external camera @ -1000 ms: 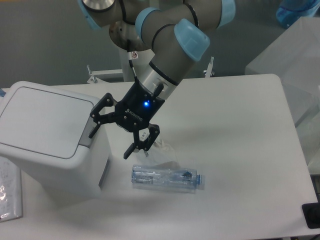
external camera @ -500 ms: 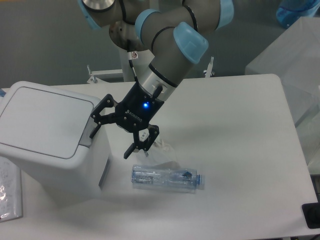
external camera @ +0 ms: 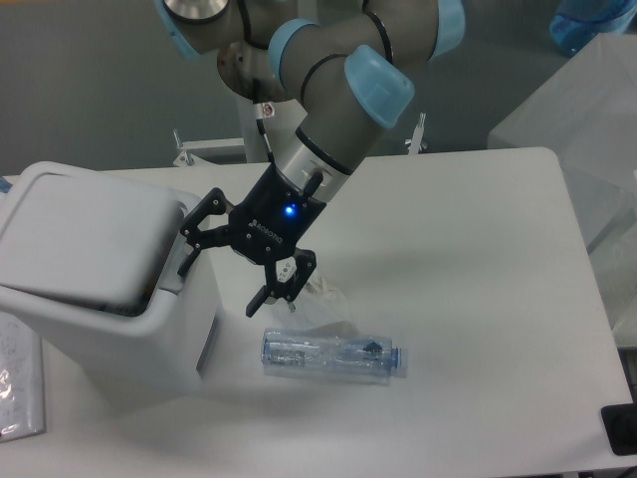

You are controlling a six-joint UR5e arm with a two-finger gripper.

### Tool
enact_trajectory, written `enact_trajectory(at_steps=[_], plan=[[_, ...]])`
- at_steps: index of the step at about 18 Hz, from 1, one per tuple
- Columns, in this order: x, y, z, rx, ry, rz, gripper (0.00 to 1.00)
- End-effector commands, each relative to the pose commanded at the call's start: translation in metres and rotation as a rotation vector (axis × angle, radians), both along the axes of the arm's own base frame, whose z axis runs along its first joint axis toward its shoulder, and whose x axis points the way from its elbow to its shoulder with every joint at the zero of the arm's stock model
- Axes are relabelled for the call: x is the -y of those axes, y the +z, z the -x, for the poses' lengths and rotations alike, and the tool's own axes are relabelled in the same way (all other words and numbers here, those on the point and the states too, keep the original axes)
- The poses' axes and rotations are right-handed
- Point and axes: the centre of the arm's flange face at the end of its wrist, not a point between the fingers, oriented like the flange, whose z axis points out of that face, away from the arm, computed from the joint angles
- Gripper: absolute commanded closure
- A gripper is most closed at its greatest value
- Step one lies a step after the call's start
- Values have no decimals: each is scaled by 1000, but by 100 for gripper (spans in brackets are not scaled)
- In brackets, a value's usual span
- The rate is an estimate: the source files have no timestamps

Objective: Open the trash can
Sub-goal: 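Hook the gripper finger under the lid edge and lift it upward, then push the lid fully open and pull the gripper away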

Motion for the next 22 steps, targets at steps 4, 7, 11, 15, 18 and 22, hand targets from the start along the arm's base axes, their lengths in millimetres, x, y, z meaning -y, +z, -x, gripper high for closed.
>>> enact_trajectory(at_steps=[4, 7, 11, 15, 18, 22], plan=[[0, 6, 5, -3, 8, -5, 0], [7, 9, 18, -12, 29, -11, 0], [26, 12, 45, -21, 81, -17, 0], [51, 9, 77, -46, 128, -23, 0], [78, 4, 105, -89, 151, -33, 0], [109, -13, 138, -244, 150, 70, 0]])
